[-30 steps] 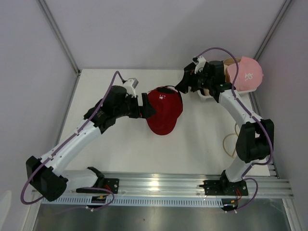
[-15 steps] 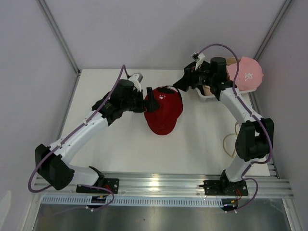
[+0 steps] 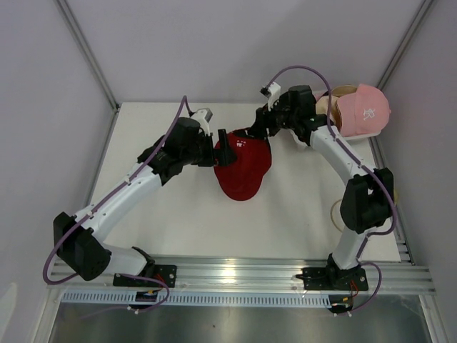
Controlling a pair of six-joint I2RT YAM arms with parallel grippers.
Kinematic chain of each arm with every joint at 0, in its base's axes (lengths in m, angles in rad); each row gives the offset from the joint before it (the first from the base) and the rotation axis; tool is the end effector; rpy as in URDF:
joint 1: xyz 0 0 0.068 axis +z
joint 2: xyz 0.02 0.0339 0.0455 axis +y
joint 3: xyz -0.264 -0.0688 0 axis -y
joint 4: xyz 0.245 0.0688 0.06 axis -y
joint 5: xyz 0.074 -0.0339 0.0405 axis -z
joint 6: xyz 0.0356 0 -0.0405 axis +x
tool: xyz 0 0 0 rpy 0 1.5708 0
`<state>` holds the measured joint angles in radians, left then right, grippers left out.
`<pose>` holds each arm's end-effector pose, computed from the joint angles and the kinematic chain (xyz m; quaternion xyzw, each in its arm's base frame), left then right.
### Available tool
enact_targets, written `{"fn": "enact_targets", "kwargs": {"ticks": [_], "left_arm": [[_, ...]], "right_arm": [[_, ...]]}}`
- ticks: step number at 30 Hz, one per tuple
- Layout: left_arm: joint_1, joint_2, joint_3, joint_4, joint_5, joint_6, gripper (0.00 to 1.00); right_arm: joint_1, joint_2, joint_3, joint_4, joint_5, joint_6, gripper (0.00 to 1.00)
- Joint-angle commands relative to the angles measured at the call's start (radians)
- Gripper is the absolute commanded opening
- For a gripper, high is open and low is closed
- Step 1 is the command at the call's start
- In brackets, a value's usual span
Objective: Stack the hats
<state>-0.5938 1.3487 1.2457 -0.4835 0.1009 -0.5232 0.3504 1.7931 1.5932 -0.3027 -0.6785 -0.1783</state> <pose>0.2490 -0.1724 0.3449 0.0549 0.8788 -0.2878 0.3767 0.3862 0.1649 0.3322 -0.3756 0.7392 0.3266 0.4537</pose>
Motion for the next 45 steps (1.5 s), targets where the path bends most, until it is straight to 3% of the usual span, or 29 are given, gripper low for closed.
{"fn": "enact_targets", "kwargs": {"ticks": [1, 4, 9, 14, 19, 25, 33, 40, 43, 45], "left_arm": [[-0.009, -0.013, 0.038, -0.009, -0.021, 0.005, 0.99], [-0.009, -0.019, 0.035, -0.012, -0.029, 0.008, 0.99], [-0.009, -0.045, 0.020, -0.017, -0.046, 0.005, 0.99], [-0.009, -0.106, -0.037, -0.007, -0.096, -0.020, 0.99], [-0.009, -0.180, -0.113, 0.019, -0.164, -0.055, 1.00], [-0.009, -0.217, -0.176, 0.020, -0.202, -0.078, 0.99], [-0.009, -0.221, -0.275, 0.077, -0.233, -0.115, 1.00], [-0.006, -0.307, -0.431, 0.169, -0.290, -0.277, 0.99], [0.002, -0.338, -0.437, 0.148, -0.311, -0.273, 1.00], [0.017, -0.339, -0.430, 0.135, -0.313, -0.259, 1.00]], "right_arm": [[0.018, 0.034, 0.063, -0.032, 0.137, -0.036, 0.48], [0.016, 0.063, 0.094, -0.010, 0.221, 0.061, 0.21], [0.030, 0.124, 0.123, -0.021, 0.243, 0.209, 0.01], [0.078, 0.222, 0.171, -0.120, 0.402, 0.270, 0.00], [0.073, 0.328, 0.200, -0.165, 0.435, 0.375, 0.00], [0.088, 0.377, 0.191, -0.208, 0.504, 0.376, 0.00], [0.117, 0.261, 0.087, -0.193, 0.611, 0.486, 0.00], [0.145, 0.167, -0.134, -0.109, 0.666, 0.674, 0.00], [0.153, 0.102, -0.254, -0.038, 0.677, 0.747, 0.06], [0.160, 0.063, -0.312, -0.009, 0.677, 0.767, 0.15]]}}
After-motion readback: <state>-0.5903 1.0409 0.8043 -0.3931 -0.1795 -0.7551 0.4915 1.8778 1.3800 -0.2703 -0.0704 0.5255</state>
